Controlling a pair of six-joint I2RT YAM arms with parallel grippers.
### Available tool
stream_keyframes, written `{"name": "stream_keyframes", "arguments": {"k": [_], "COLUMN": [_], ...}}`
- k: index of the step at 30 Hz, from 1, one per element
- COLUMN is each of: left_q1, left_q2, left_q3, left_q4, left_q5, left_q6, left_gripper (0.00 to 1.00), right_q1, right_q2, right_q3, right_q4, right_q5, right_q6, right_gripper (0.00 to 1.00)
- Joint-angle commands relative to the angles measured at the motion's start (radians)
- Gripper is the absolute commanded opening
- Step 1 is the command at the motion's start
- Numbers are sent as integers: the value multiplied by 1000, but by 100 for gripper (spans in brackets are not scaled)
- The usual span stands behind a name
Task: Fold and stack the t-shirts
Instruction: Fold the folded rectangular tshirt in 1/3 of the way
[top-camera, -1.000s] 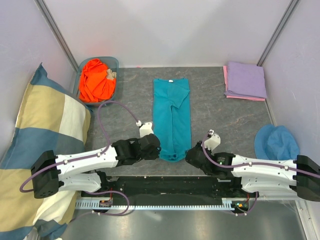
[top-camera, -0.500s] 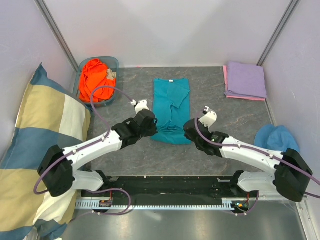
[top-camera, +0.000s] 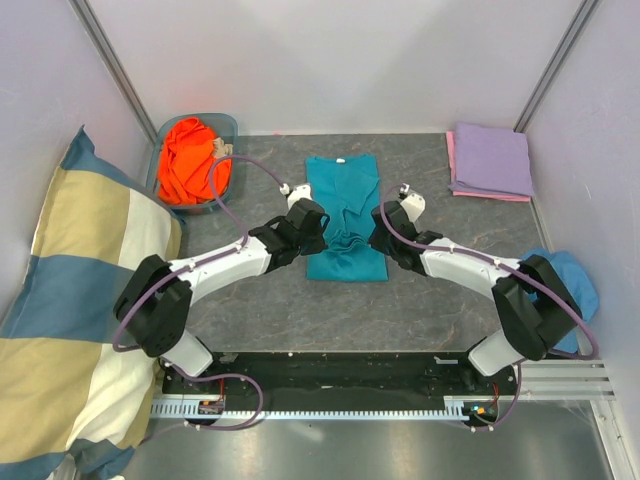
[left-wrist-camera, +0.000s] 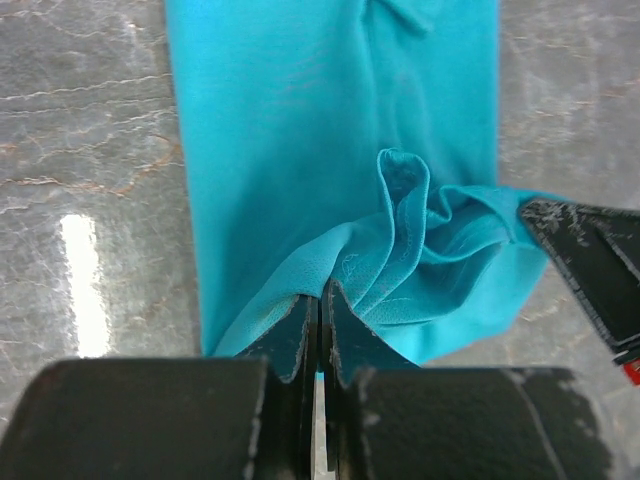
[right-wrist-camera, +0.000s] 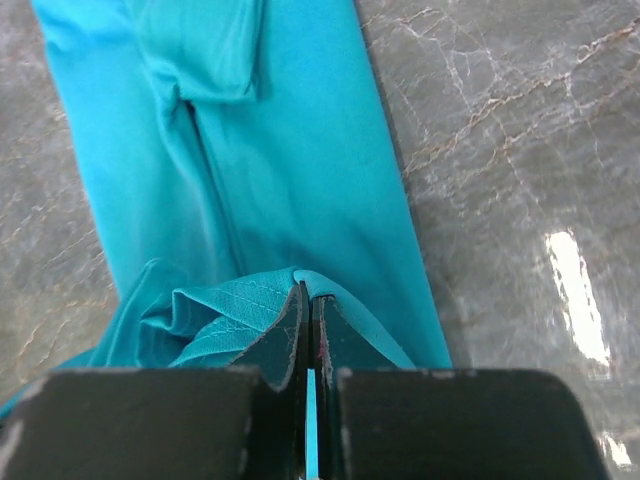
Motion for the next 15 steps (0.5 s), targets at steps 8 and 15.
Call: {"name": "stream_keyframes", "arguments": {"k": [8, 15], "left_q1": [85, 99], "left_q2": [69, 126], "left_q3": [45, 93], "left_q4": [73, 82], "left_q5": [-4, -6], "left_q6": [35, 41], "left_gripper": [2, 2], "right_q1": [-108, -153], "right_q2": [71, 116], "right_q3": [97, 133], "right_q4": [93, 93], "right_q5": [-116, -159], "right_q6": [-92, -108], "right_gripper": [0, 0]}}
